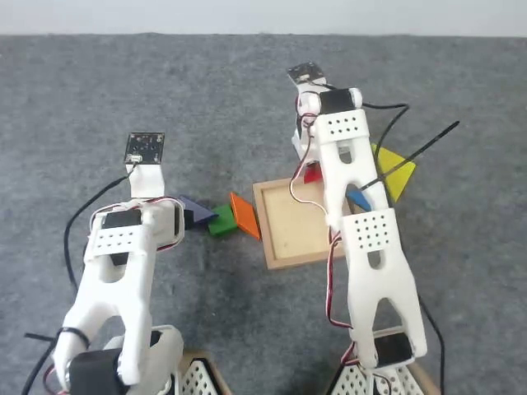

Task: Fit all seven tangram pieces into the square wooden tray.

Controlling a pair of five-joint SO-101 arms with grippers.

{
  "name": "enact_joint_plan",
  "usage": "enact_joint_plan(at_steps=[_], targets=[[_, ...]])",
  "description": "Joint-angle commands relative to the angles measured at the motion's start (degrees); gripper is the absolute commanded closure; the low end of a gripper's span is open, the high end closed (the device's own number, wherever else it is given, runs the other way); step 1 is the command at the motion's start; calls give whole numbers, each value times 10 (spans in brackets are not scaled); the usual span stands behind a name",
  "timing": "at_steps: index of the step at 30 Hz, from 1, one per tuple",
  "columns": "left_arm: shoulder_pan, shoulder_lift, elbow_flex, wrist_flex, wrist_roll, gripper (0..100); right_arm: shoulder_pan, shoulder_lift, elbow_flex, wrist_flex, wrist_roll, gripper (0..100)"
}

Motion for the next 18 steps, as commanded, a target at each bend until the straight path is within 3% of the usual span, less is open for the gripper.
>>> enact_joint_plan(at_steps=[1, 18], targets=[[-5, -2, -1, -15, 4, 779, -18, -15, -28, 27, 11, 875], [-5, -2, -2, -17, 4, 779, -23, -79, 21, 29, 11, 877]])
